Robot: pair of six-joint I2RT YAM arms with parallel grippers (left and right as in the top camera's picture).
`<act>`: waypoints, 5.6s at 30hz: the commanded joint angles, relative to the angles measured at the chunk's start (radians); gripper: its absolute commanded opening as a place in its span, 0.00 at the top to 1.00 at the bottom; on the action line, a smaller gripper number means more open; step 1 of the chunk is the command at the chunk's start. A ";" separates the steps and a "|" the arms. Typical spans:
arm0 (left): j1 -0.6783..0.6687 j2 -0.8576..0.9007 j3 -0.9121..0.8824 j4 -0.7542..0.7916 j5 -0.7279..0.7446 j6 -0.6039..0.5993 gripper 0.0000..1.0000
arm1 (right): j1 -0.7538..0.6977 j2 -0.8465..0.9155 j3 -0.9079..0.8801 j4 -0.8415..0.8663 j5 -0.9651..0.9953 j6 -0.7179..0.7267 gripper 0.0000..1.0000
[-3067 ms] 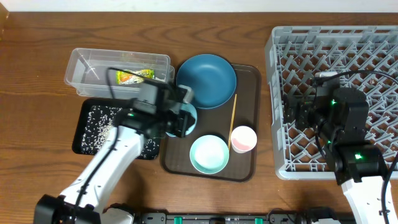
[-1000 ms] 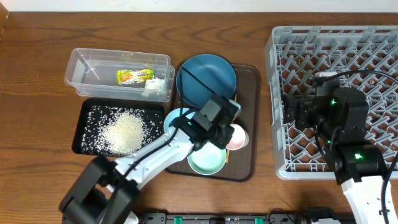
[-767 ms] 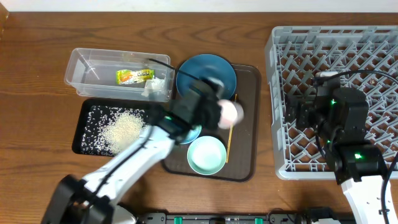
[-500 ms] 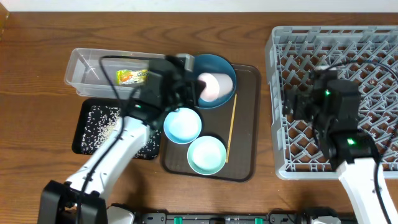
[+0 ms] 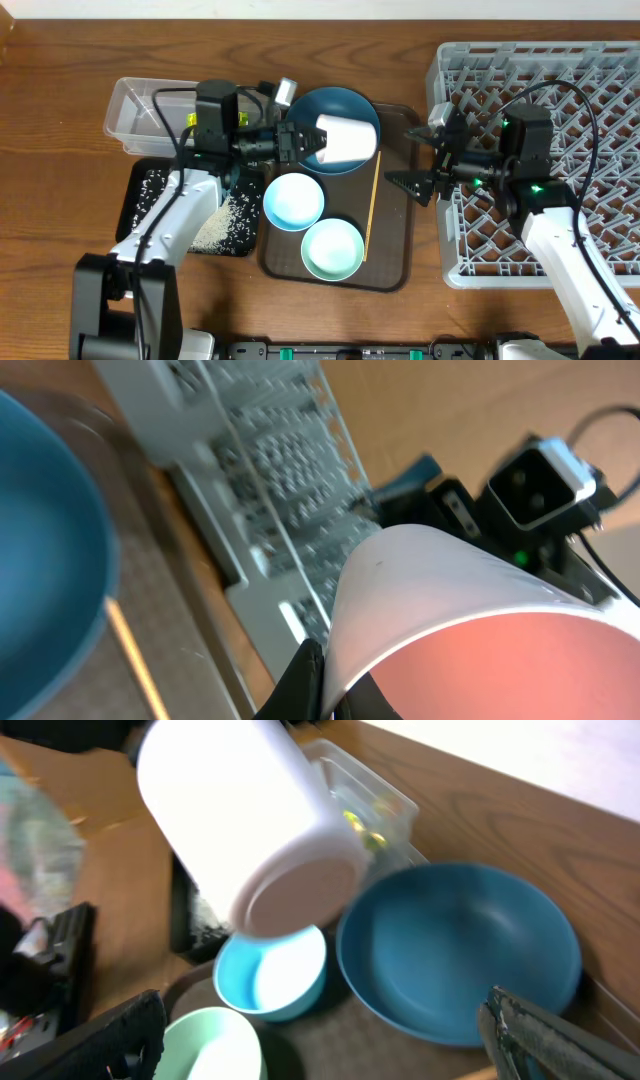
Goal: Sort waste into correct bins and load items into the dishwasher rack
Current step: 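Hand the pink cup from the left gripper to the right gripper, then carry the pink cup with the right gripper over the dishwasher rack, then lower the pink cup into the rack and open the right gripper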
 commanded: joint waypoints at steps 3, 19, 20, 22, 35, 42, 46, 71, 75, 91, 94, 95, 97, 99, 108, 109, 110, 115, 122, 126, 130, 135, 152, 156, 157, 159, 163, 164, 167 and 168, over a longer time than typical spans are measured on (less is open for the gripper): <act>-0.040 0.011 0.017 0.006 0.122 -0.010 0.94 | 0.004 0.027 0.019 0.051 -0.112 -0.063 0.01; -0.103 0.011 0.017 0.017 0.118 -0.010 0.94 | 0.079 0.034 0.019 0.141 -0.173 -0.063 0.05; -0.103 0.011 0.017 0.017 0.118 -0.010 0.94 | 0.086 0.034 0.019 0.141 -0.173 -0.063 0.07; -0.103 0.011 0.017 0.017 0.118 -0.010 0.94 | 0.098 0.034 0.019 0.138 -0.173 -0.062 0.15; -0.103 0.011 0.017 0.017 0.117 -0.009 0.94 | 0.109 0.034 0.019 0.133 -0.172 -0.062 0.42; -0.103 0.011 0.017 0.017 0.108 -0.008 0.87 | 0.108 0.034 0.019 0.132 -0.169 -0.035 0.46; -0.101 0.011 0.017 0.016 0.037 0.000 0.72 | 0.108 0.034 0.019 0.132 -0.151 -0.015 0.49; -0.065 -0.276 0.017 -0.658 -1.038 0.261 0.43 | -0.119 -0.088 0.222 -0.389 0.762 0.383 0.98; -0.065 -0.284 0.017 -0.668 -1.041 0.262 0.43 | -0.215 -0.083 0.350 -0.574 0.859 0.410 0.97; -0.065 -0.283 0.017 -0.662 -1.043 0.262 0.43 | -0.718 0.064 0.421 -0.786 1.201 0.594 0.99; -0.065 -0.283 0.017 -0.662 -1.043 0.262 0.43 | -0.776 0.095 0.421 -0.761 1.160 0.593 0.99; -0.065 -0.283 0.017 -0.662 -1.043 0.262 0.44 | -0.791 0.108 0.421 -0.761 1.143 0.593 0.99; -0.065 -0.283 0.017 -0.662 -1.043 0.262 0.43 | -0.808 0.136 0.421 -0.766 1.137 0.593 0.99; -0.065 -0.283 0.017 -0.662 -1.043 0.262 0.44 | -0.817 0.166 0.421 -0.770 1.133 0.594 0.99; -0.065 -0.283 0.017 -0.663 -1.043 0.262 0.43 | -0.819 0.280 0.421 -0.776 1.102 0.593 0.92; -0.065 -0.283 0.017 -0.663 -1.043 0.262 0.43 | -0.819 0.283 0.421 -0.776 1.102 0.593 0.85; -0.065 -0.283 0.017 -0.663 -1.043 0.262 0.43 | -0.819 0.285 0.421 -0.777 1.102 0.593 0.67; -0.065 -0.283 0.017 -0.662 -1.043 0.262 0.44 | -0.819 0.285 0.422 -0.743 0.997 0.592 0.01; -0.065 -0.283 0.017 -0.662 -1.043 0.262 0.43 | -0.819 0.254 0.469 -0.769 0.939 0.589 0.02; -0.065 -0.283 0.017 -0.663 -1.043 0.262 0.43 | -0.819 0.202 0.513 -0.775 0.939 0.589 0.05; -0.065 -0.283 0.017 -0.663 -1.043 0.262 0.43 | -0.814 0.150 0.529 -0.777 0.939 0.590 0.07; -0.065 -0.283 0.017 -0.663 -1.043 0.262 0.44 | -0.811 0.141 0.529 -0.794 0.918 0.589 0.07; -0.065 -0.283 0.017 -0.667 -1.043 0.262 0.43 | -0.724 0.225 0.509 -0.874 0.947 0.522 0.99; -0.065 -0.283 0.017 -0.667 -1.043 0.262 0.43 | -0.724 0.261 0.509 -0.882 1.003 0.527 0.99; -0.065 -0.283 0.017 -0.667 -1.043 0.262 0.43 | -0.725 0.266 0.509 -0.884 1.015 0.535 0.99; -0.065 -0.283 0.017 -0.667 -1.043 0.262 0.43 | -0.727 0.270 0.509 -0.886 1.032 0.541 0.99; -0.065 -0.283 0.017 -0.667 -1.043 0.262 0.43 | -0.742 0.269 0.509 -0.883 1.100 0.580 0.99; -0.065 -0.283 0.017 -0.667 -1.043 0.262 0.43 | -0.748 0.269 0.509 -0.883 1.112 0.586 0.99; -0.065 -0.283 0.017 -0.668 -1.043 0.262 0.43 | -0.772 0.269 0.509 -0.883 1.128 0.599 0.99; -0.065 -0.283 0.017 -0.668 -1.043 0.262 0.43 | -0.780 0.269 0.509 -0.883 1.147 0.614 0.99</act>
